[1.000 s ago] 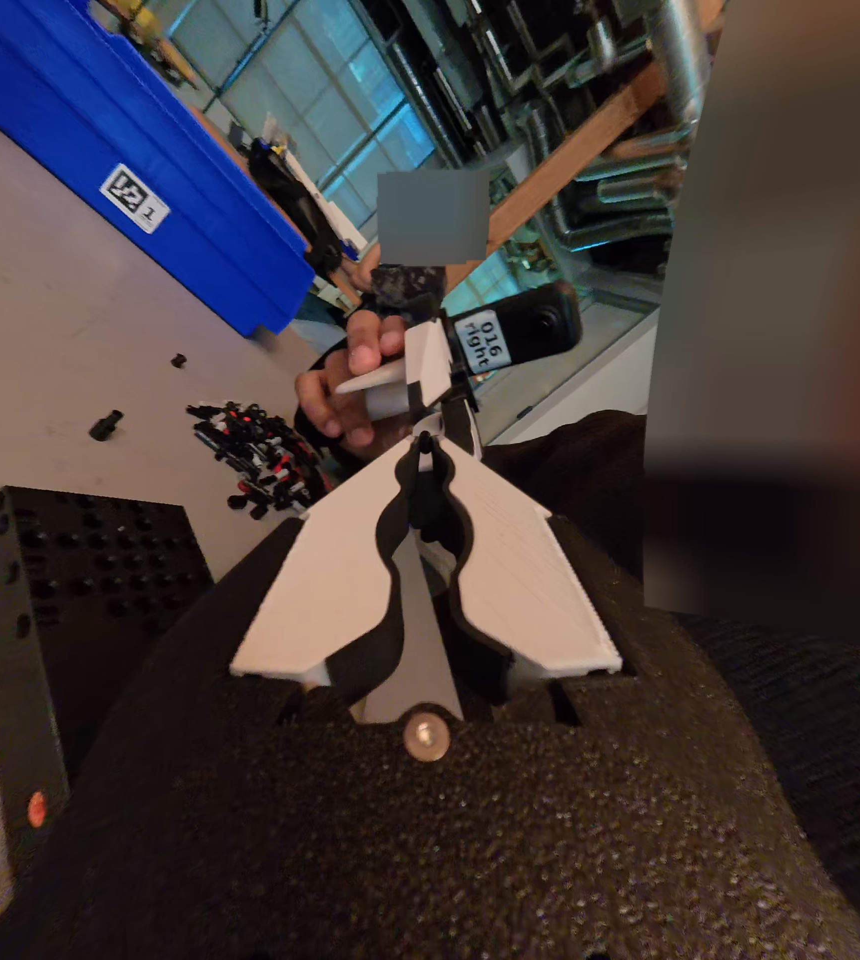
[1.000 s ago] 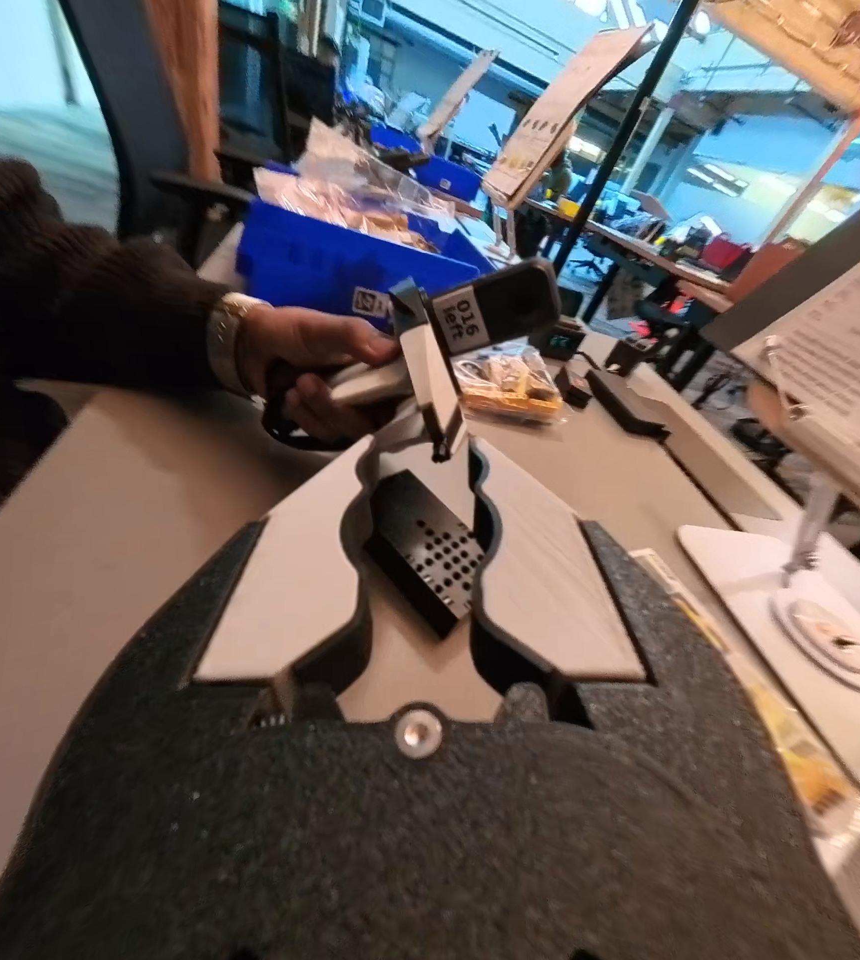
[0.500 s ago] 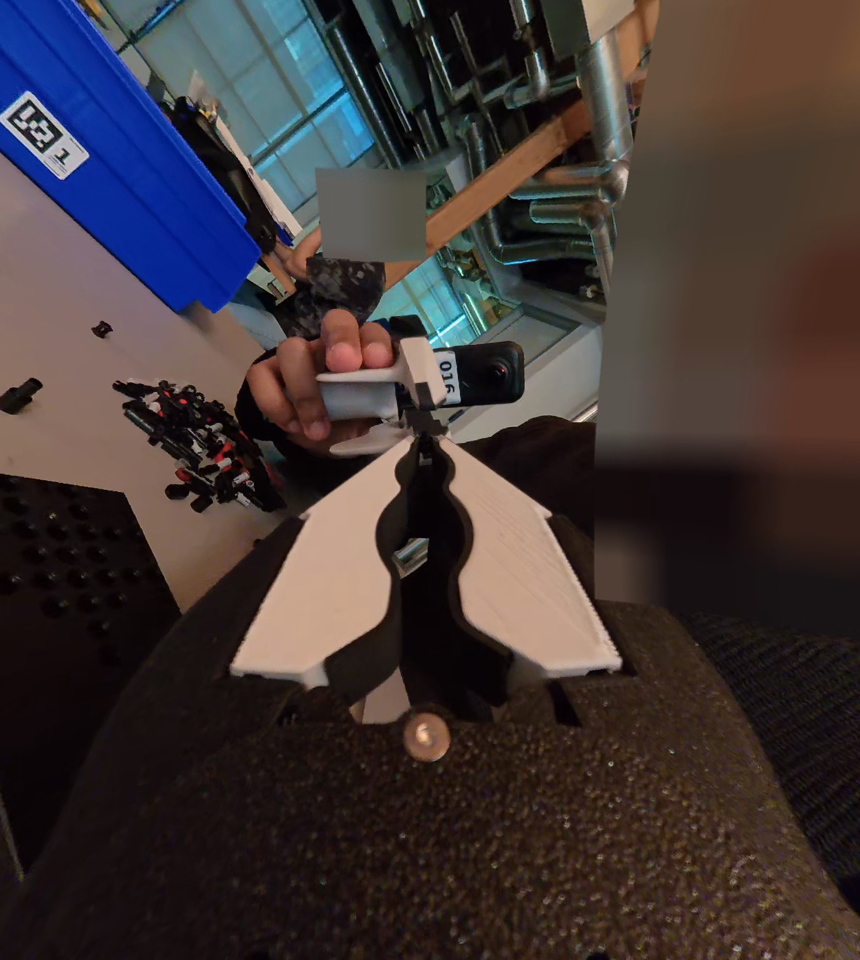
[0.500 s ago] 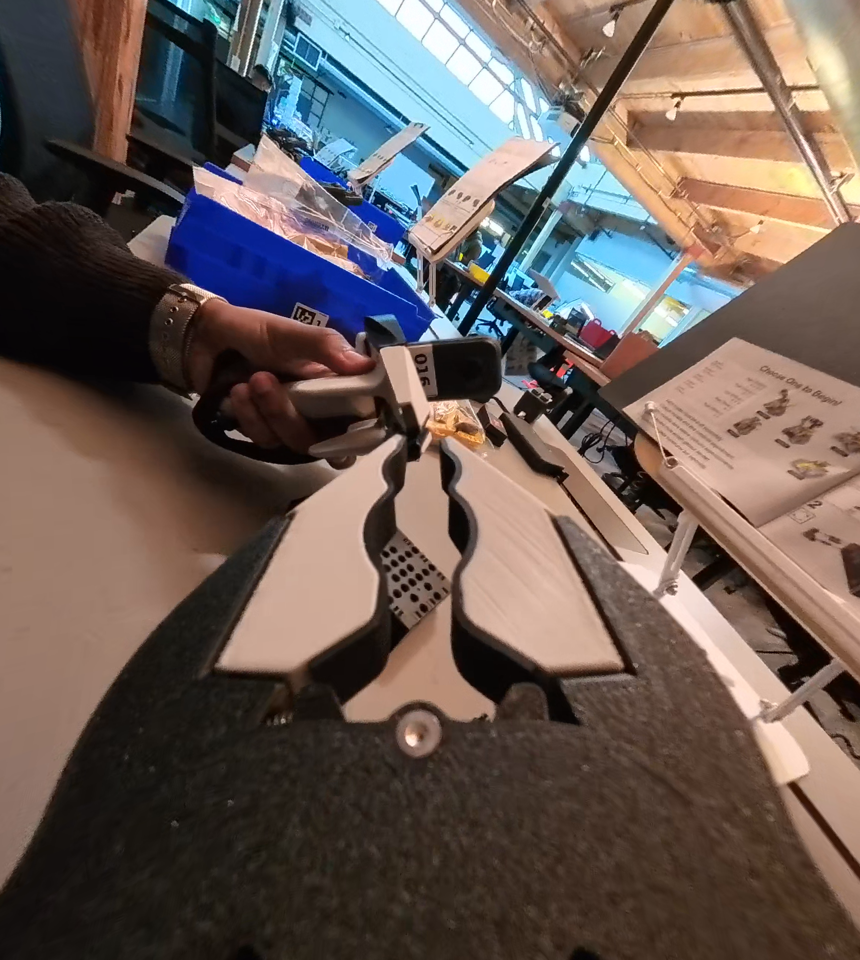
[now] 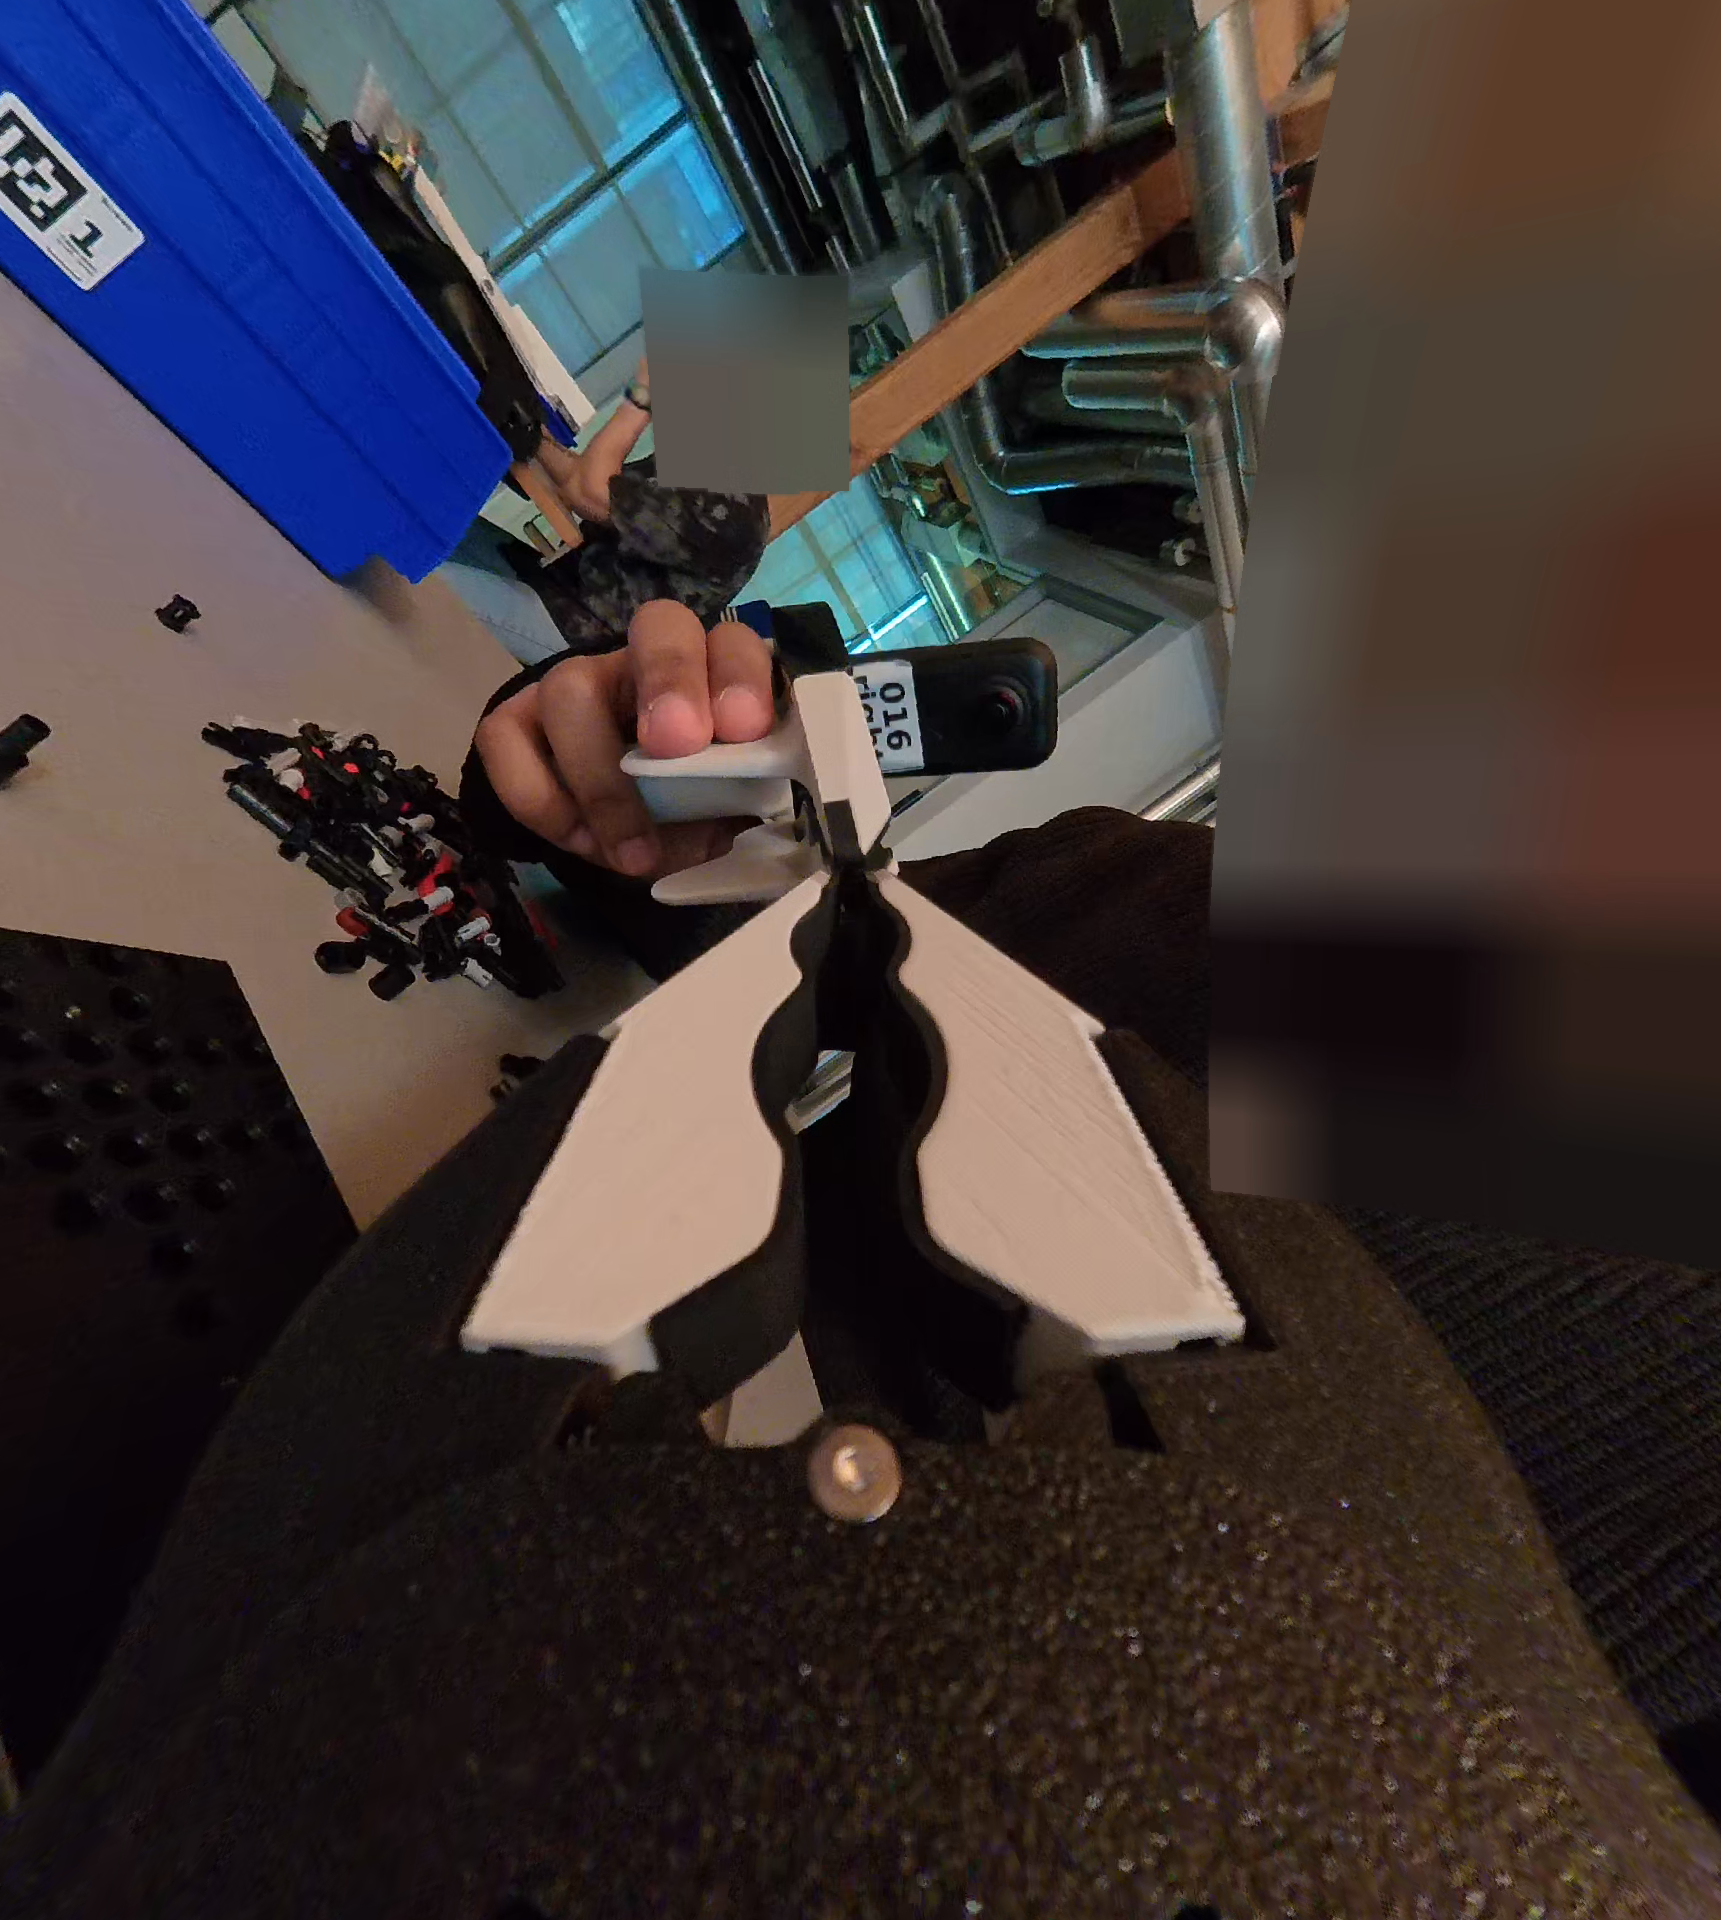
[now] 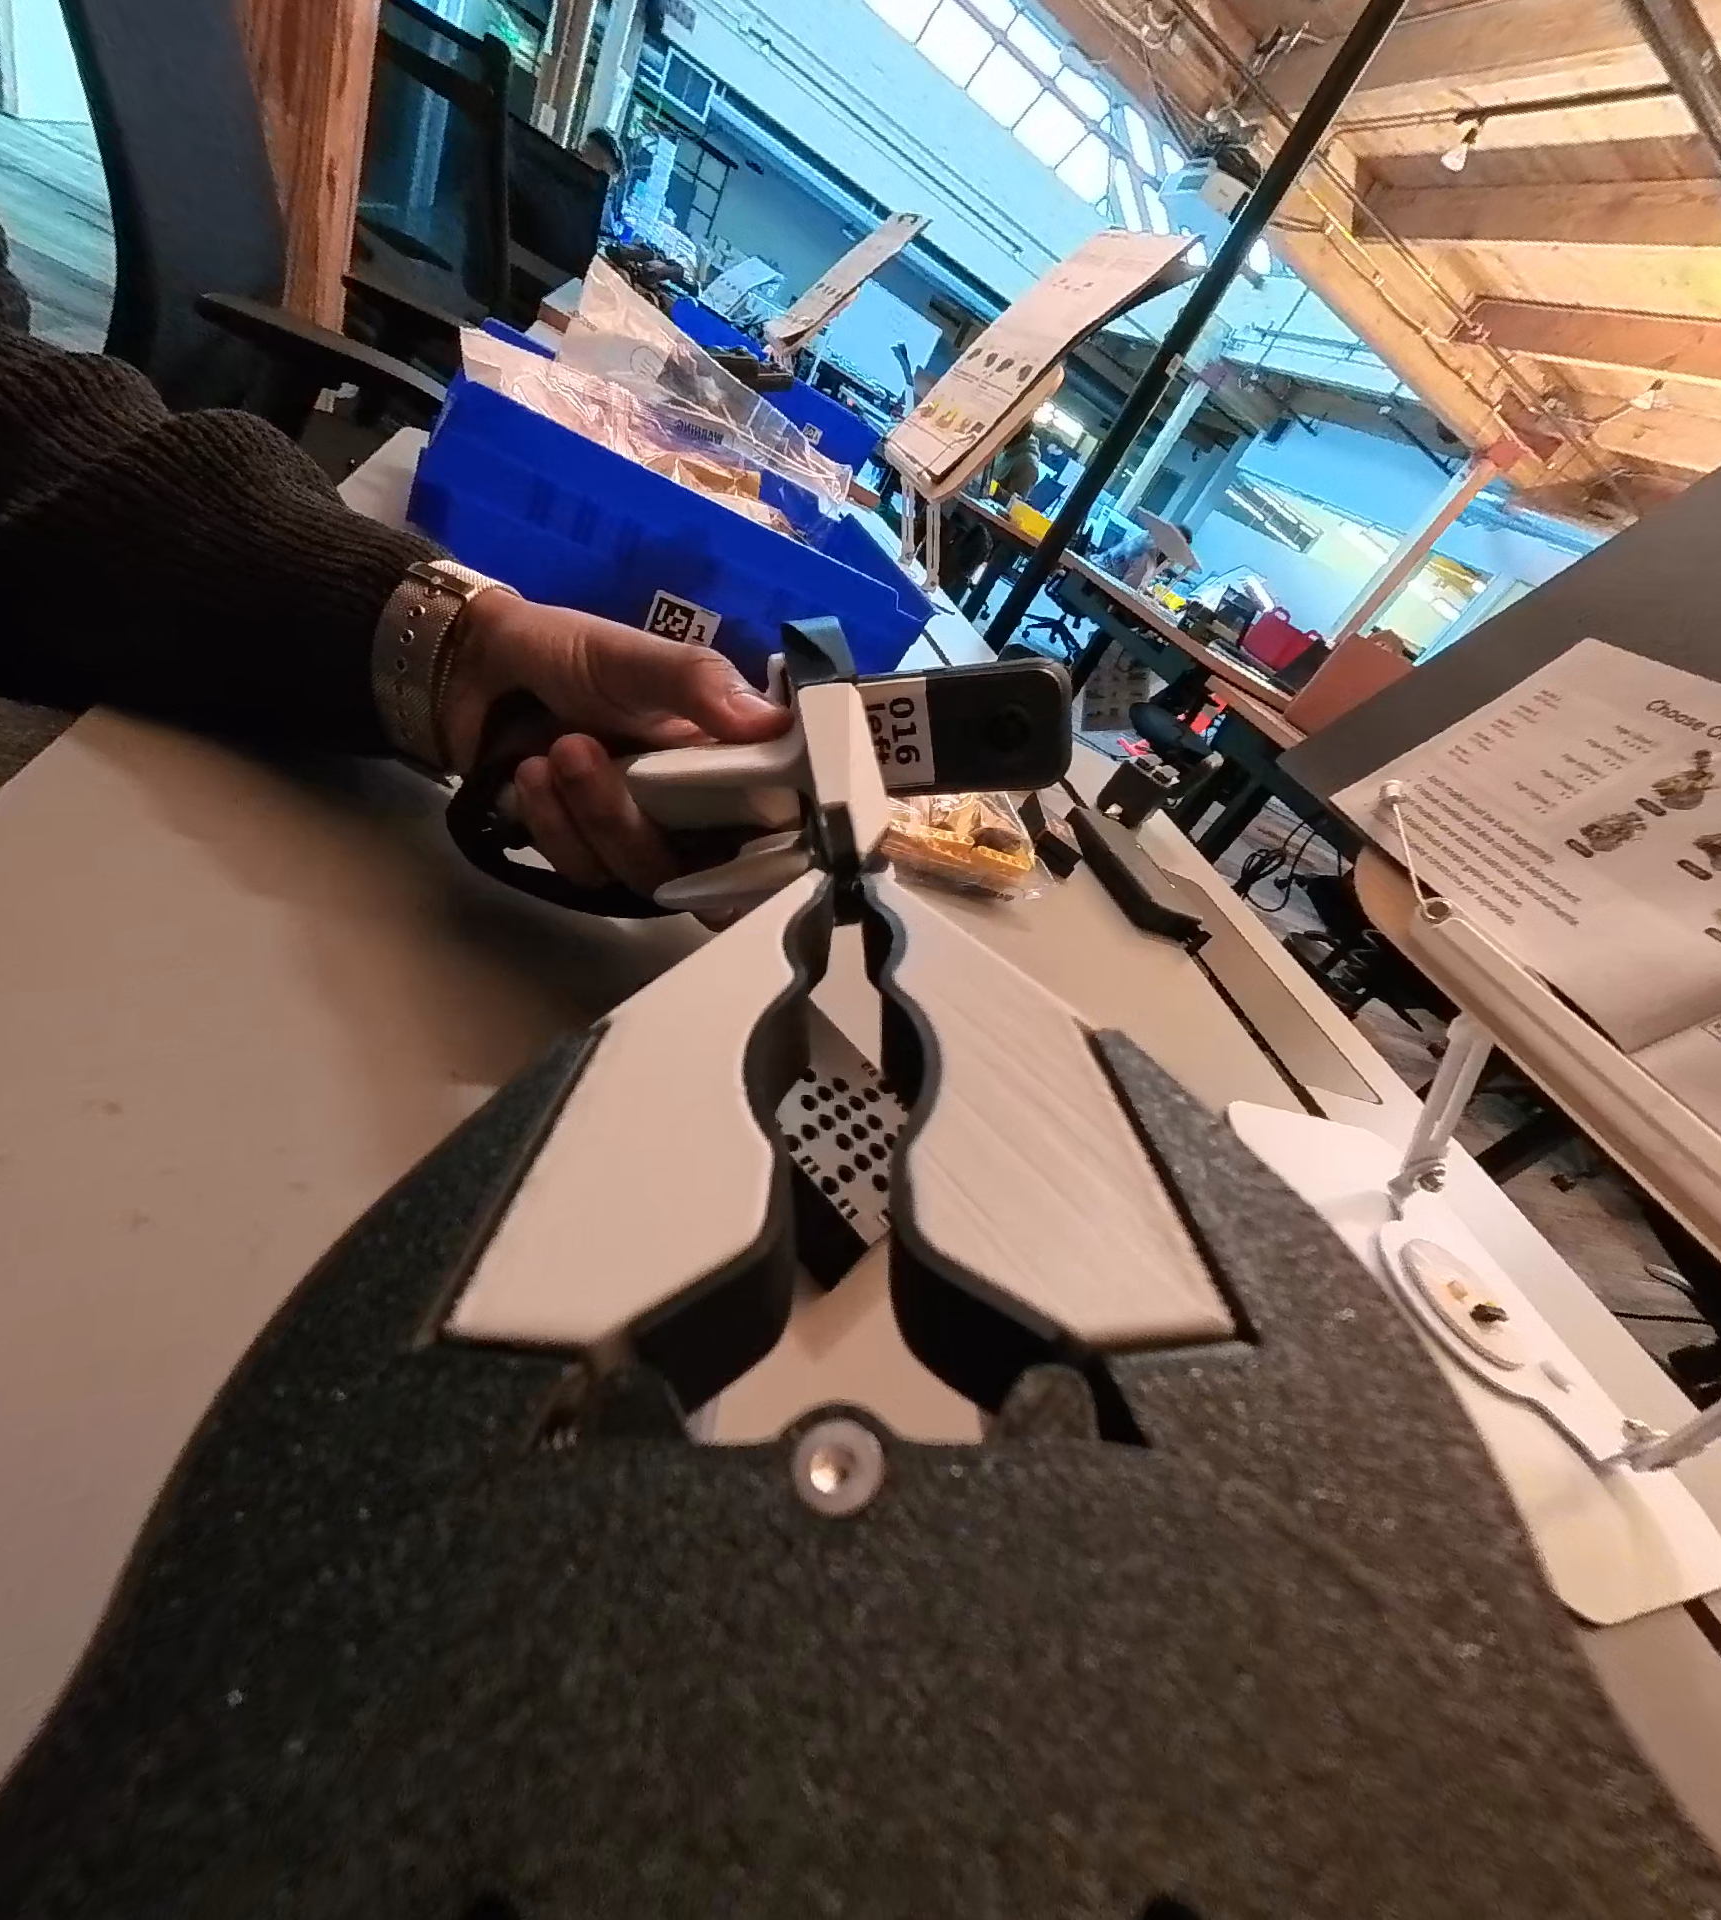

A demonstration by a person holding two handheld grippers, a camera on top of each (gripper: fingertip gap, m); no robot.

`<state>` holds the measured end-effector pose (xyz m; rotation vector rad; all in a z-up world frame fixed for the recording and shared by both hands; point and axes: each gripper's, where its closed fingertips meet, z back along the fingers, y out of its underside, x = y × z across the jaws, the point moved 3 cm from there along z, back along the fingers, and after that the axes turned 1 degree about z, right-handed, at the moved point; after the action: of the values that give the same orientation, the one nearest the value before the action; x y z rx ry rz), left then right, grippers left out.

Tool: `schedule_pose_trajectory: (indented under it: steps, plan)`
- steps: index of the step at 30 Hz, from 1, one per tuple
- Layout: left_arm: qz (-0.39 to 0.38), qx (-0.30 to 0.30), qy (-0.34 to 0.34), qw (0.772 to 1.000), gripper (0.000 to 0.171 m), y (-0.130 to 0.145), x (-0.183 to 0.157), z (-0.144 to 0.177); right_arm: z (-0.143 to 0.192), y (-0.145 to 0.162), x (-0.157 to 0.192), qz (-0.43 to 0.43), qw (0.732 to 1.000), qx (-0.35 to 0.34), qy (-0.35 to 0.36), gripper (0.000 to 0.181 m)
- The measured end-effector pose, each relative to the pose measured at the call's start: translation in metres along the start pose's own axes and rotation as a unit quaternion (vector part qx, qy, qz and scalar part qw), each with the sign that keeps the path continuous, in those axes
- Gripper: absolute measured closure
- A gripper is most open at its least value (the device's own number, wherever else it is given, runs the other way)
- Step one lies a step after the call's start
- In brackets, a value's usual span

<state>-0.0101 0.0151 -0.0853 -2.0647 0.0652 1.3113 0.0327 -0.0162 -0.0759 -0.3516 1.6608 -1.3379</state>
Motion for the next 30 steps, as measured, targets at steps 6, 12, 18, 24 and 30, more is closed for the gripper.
schedule_pose_trajectory:
  steps: [6, 12, 18, 24, 30]
  plan:
    - [-0.018, 0.0, -0.01, 1.0, 0.168, 0.0, 0.001, -0.001, 0.001, 0.0, -0.001, -0.028, 0.999, 0.029, -0.027, 0.178]
    - [-0.071, -0.041, -0.075, 0.994, 0.163, -0.015, 0.004, 0.015, 0.003, 0.001, -0.013, -0.046, 0.998, 0.046, 0.007, 0.178]
    - [-0.259, 0.001, -0.319, 0.912, 0.158, -0.024, 0.019, 0.034, 0.008, 0.014, -0.033, -0.073, 0.993, 0.081, 0.053, 0.177]
    - [-0.419, 0.014, -0.541, 0.729, 0.142, -0.041, 0.034, 0.053, 0.009, 0.025, -0.039, -0.099, 0.989, 0.094, 0.062, 0.177]
    - [-0.417, -0.019, -0.475, 0.775, 0.14, -0.039, 0.027, 0.043, 0.008, 0.024, -0.038, -0.087, 0.989, 0.097, 0.065, 0.177]
